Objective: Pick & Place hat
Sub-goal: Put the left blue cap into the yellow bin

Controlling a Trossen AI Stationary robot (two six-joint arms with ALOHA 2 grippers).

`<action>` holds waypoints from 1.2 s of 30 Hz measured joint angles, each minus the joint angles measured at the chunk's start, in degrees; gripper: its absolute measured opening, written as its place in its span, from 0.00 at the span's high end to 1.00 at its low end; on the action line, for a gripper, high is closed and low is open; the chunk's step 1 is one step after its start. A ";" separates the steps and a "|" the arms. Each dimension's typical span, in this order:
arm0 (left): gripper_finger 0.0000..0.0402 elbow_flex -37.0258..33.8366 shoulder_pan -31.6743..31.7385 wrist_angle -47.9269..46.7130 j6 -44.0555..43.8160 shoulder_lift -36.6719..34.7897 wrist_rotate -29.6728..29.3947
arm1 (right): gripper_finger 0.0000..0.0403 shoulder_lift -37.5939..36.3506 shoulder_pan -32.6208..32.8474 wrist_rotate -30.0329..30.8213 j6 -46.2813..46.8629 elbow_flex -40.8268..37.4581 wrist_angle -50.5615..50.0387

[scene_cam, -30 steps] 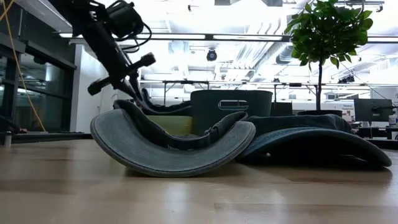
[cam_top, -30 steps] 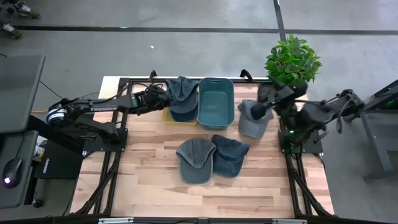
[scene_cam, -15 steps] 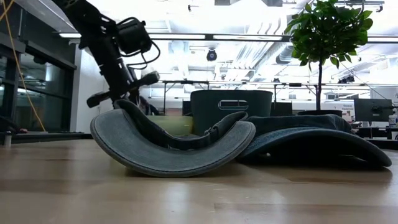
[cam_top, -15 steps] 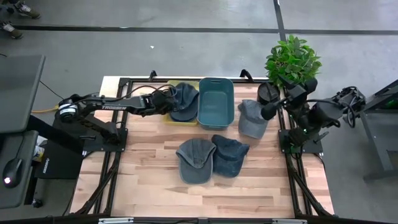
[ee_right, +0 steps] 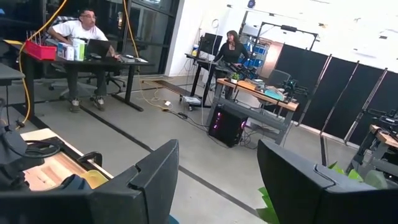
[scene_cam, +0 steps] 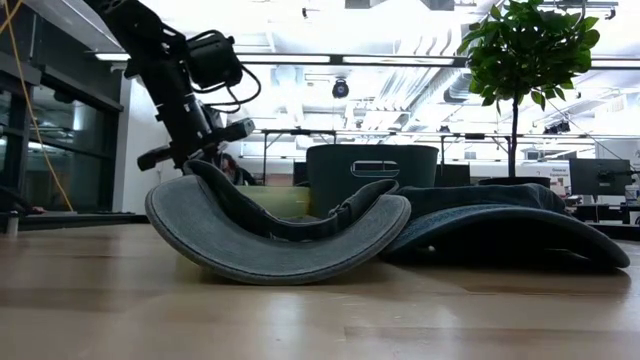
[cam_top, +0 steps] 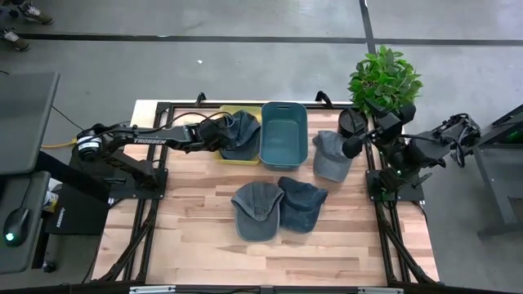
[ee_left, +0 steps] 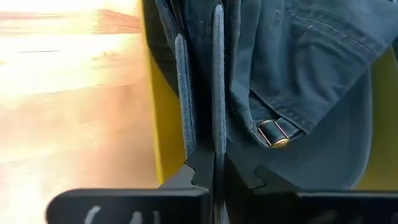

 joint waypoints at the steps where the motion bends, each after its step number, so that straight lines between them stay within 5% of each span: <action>1: 0.95 0.00 0.00 0.19 0.29 0.00 0.33 | 0.47 0.00 0.00 0.00 0.91 0.00 -0.58; 26: 0.35 8.16 -0.02 -6.30 14.74 0.04 4.19 | 0.47 0.04 0.00 0.01 2.74 0.00 -2.72; 36: 0.25 8.48 -0.02 -7.05 14.74 0.02 6.40 | 0.47 0.04 0.00 0.01 2.70 0.00 -3.79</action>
